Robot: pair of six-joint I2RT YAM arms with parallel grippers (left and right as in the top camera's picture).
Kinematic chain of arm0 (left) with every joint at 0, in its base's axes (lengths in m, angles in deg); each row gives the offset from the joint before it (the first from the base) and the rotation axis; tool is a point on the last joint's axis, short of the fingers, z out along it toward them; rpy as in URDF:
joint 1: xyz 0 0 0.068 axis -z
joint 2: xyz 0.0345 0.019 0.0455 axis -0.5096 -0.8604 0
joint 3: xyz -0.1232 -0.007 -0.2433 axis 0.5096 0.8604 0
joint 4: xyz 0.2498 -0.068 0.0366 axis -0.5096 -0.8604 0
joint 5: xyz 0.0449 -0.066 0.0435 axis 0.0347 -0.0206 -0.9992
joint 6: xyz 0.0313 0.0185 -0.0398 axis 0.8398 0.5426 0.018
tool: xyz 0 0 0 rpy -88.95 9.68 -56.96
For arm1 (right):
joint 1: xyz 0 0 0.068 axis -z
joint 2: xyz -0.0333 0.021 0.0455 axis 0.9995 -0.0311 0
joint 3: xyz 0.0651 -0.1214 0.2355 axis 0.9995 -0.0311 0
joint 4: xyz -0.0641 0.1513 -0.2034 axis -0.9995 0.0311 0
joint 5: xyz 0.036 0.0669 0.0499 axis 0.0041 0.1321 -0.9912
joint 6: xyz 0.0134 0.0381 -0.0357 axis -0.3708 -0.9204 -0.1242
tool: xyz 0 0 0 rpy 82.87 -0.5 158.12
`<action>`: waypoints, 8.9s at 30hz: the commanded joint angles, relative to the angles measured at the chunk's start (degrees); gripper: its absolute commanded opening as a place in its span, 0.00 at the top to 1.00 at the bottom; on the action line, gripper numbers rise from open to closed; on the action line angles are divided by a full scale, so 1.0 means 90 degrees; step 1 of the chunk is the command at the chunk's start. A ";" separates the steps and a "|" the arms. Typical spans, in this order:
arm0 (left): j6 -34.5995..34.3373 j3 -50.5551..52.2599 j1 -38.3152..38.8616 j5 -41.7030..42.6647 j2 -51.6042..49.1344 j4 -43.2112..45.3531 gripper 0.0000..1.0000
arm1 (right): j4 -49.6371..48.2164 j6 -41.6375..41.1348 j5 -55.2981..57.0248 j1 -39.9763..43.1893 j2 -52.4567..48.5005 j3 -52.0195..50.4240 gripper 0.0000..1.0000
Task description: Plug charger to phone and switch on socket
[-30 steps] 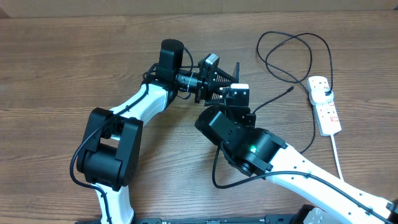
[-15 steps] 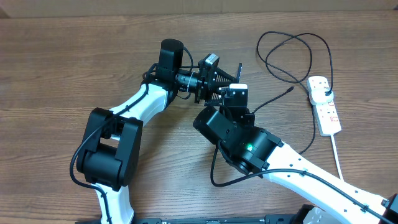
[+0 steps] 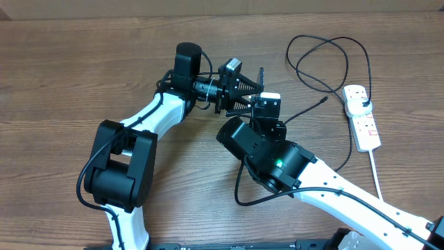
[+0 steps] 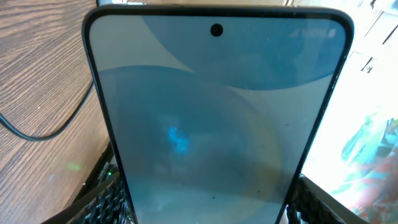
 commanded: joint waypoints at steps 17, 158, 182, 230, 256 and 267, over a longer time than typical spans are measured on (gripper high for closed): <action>0.0070 -0.0041 0.0134 -0.0068 -0.0046 0.0005 0.00 | -0.0029 0.0172 -0.0046 -0.0070 0.0058 0.0189 0.96; 0.3801 0.2327 -0.2322 -0.6003 1.1553 -0.8427 0.00 | -0.8116 -0.1632 -0.9627 0.0585 -0.0928 -0.2494 0.96; 0.2307 0.4376 -0.2322 -0.3706 1.1548 -0.5379 0.00 | -0.8548 -0.2385 -1.1448 0.3128 -0.0865 -0.2975 0.96; -0.0311 0.6171 -0.2319 -0.4323 1.1548 -0.2480 0.00 | -1.2121 -0.5722 -1.0091 0.2076 -0.0602 -0.4172 0.96; -0.1297 0.6173 -0.2317 -0.5739 1.1548 -0.2528 0.32 | -1.2002 -0.6254 -0.9304 0.1098 -0.0605 -0.4172 0.96; -0.1086 0.6176 -0.2317 -0.5778 1.1548 -0.2601 0.52 | -1.1961 -0.6207 -0.8665 0.0517 -0.0605 -0.4172 0.96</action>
